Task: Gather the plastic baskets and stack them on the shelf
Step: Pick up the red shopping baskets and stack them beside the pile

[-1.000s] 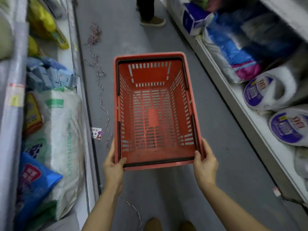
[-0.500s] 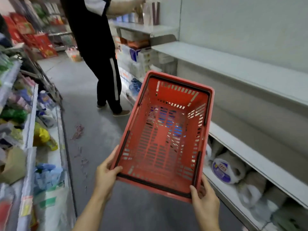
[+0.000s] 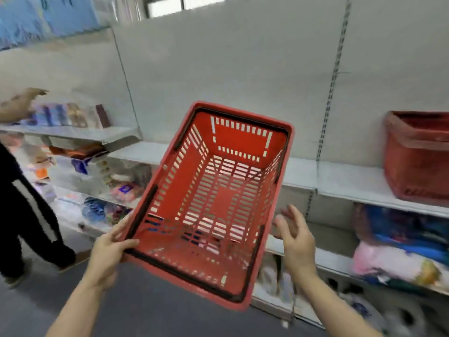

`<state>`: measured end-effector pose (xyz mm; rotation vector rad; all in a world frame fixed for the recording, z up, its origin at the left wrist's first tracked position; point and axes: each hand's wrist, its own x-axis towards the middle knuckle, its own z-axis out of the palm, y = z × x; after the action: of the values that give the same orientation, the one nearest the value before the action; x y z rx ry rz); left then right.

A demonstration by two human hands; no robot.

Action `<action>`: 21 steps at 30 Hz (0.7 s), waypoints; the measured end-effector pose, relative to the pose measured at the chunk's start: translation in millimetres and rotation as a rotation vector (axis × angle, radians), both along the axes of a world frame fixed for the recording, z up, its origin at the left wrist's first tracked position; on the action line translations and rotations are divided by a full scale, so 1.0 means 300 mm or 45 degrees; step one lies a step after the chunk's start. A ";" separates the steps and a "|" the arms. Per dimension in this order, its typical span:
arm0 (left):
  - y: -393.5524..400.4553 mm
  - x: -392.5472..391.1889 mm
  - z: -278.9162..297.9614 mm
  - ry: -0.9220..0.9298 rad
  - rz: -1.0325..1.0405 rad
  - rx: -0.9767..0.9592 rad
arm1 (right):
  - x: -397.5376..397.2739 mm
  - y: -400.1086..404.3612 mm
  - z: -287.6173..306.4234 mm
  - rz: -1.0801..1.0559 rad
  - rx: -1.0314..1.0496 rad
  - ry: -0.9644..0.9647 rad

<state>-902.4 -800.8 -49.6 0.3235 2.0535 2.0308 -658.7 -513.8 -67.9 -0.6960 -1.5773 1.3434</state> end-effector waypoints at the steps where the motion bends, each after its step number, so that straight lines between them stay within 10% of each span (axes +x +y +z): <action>1: 0.039 0.005 0.054 0.005 -0.079 -0.026 | 0.059 0.062 0.088 -0.062 0.025 0.016; 7: 0.312 0.107 0.344 0.231 -0.562 -0.177 | 0.550 0.338 0.462 -0.148 0.017 0.283; 14: 0.752 0.334 0.643 0.469 -0.965 -0.239 | 1.091 0.437 0.418 -0.331 -0.017 0.377; 21: 1.163 0.680 0.971 0.542 -0.924 0.041 | 1.383 0.620 0.525 -0.648 -0.081 0.767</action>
<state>-698.6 -451.9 241.6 1.3749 1.7147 1.6170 -244.0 -327.8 89.6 -0.6012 -0.8108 1.0804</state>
